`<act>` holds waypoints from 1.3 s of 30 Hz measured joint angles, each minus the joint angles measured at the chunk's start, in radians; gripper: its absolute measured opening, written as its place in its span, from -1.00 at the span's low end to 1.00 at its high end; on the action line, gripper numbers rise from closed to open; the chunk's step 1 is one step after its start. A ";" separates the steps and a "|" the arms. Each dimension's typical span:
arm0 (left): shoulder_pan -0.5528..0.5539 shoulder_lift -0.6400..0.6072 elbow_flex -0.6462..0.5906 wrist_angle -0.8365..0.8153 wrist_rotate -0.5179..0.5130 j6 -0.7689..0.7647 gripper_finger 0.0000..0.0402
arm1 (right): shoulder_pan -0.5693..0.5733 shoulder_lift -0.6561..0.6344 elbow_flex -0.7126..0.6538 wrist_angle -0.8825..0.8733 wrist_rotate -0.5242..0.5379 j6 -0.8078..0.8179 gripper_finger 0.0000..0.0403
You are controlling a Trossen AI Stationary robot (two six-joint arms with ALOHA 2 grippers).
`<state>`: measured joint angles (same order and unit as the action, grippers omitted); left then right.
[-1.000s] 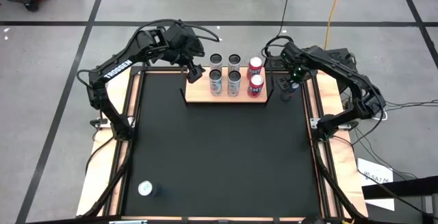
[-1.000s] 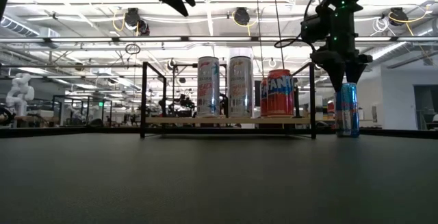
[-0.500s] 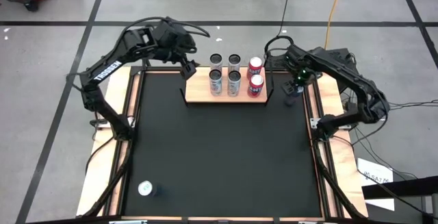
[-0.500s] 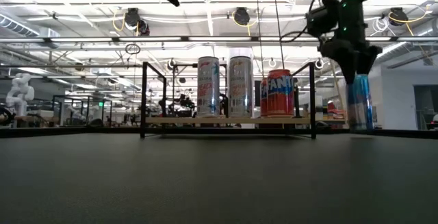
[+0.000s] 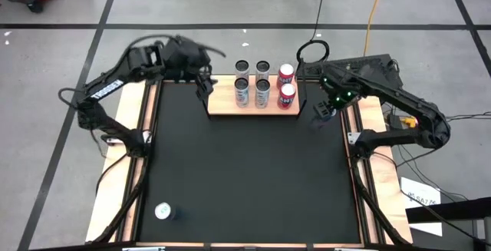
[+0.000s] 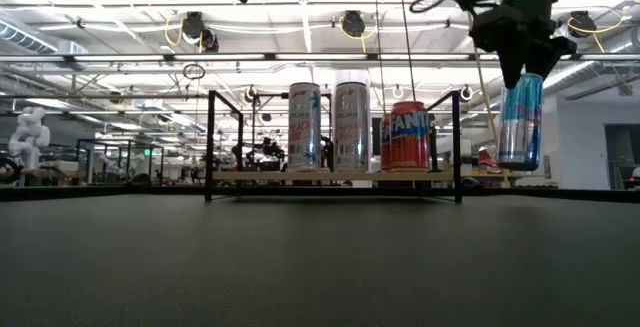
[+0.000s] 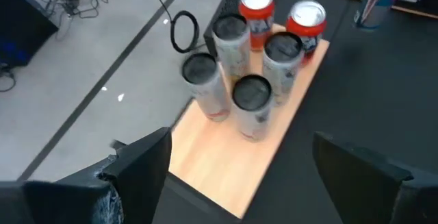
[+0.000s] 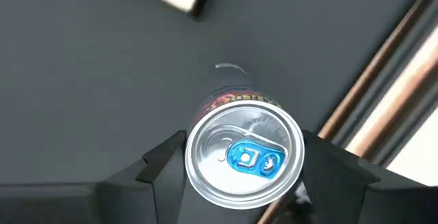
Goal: Place canned beverage on shelf
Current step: Put the top blue soda can on the shelf
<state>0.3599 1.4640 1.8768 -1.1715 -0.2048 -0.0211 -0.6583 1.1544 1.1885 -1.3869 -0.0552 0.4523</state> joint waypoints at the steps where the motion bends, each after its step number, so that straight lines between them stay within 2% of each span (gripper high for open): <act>1: -0.014 -0.024 -0.052 0.020 -0.006 -0.019 0.72 | 0.031 -0.002 0.000 0.001 -0.001 0.027 0.12; 8: -0.102 -0.220 -0.377 0.173 -0.014 -0.152 0.72 | 0.250 0.000 0.000 0.087 0.000 0.227 0.13; 18: -0.269 -0.414 -0.610 0.218 -0.116 -0.293 0.72 | 0.494 0.072 0.000 0.259 0.003 0.447 0.13; 29: -0.442 -0.412 -0.853 0.533 -0.079 -0.314 0.72 | 0.664 0.257 0.031 0.525 0.003 0.557 0.13; 35: -0.488 -0.395 -0.911 0.682 -0.061 -0.314 0.72 | 0.691 0.380 0.172 0.554 0.032 0.531 0.13; 39: -0.500 -0.380 -0.931 0.703 -0.031 -0.314 0.72 | 0.693 0.459 0.299 0.548 0.048 0.484 0.13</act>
<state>-0.1402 1.0836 0.9455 -0.4683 -0.2359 -0.3347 0.0349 1.6131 1.4875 -0.8389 -0.0076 0.9360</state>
